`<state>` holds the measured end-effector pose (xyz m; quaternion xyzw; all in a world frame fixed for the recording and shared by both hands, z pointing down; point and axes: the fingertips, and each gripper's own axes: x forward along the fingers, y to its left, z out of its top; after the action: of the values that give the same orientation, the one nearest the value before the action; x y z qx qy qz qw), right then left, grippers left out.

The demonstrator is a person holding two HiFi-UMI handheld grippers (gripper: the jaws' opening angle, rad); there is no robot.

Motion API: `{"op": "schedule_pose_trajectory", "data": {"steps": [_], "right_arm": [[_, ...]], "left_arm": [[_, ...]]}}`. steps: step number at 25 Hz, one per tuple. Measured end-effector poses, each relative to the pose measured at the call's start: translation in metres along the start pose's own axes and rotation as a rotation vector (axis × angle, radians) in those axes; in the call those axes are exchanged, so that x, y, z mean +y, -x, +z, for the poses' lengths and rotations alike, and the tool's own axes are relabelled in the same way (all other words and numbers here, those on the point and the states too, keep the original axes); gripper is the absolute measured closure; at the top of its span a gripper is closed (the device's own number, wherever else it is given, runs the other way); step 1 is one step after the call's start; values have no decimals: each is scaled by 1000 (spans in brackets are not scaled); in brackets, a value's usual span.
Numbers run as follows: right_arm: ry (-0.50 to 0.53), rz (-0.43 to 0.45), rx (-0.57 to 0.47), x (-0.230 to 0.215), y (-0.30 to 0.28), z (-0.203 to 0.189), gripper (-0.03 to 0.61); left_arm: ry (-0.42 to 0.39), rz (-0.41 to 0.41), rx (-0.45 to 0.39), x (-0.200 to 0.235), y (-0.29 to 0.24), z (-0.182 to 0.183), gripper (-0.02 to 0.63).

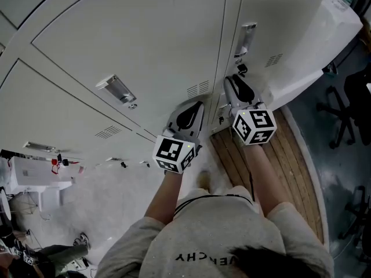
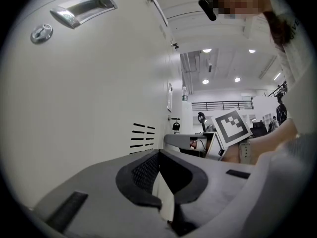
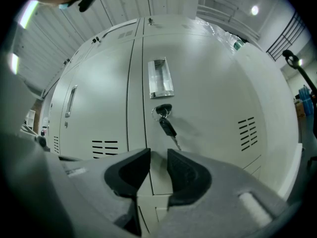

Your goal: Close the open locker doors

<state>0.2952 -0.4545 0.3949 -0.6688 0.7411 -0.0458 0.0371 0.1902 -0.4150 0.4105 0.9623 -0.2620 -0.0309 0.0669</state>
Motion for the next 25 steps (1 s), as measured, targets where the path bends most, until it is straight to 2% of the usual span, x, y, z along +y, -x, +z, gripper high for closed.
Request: {"op": "schedule_pose_trajectory", "data": {"steps": [7,12,15,18,21,25], "right_arm": [[-28,28,2,5,3,1,476],[-49,79,15,15,10,-4,477],[-47,116,24,23,17,-6,511],[-39,169,35,33,26,-7,518],[-32,220,46,43,41,-9,567],[-27,299,52,58,63,-8,578]], "left_arm": [[-13,86,-11,16,25,7,615],[-15,186,-25,29,52,13,615],[-20,256,-25,36,72,13,615],[-15,329,-35,41,93,14,615],[-14,395,-45,38,115,15,615],[-19,474,-56,29,145,17,615]]}}
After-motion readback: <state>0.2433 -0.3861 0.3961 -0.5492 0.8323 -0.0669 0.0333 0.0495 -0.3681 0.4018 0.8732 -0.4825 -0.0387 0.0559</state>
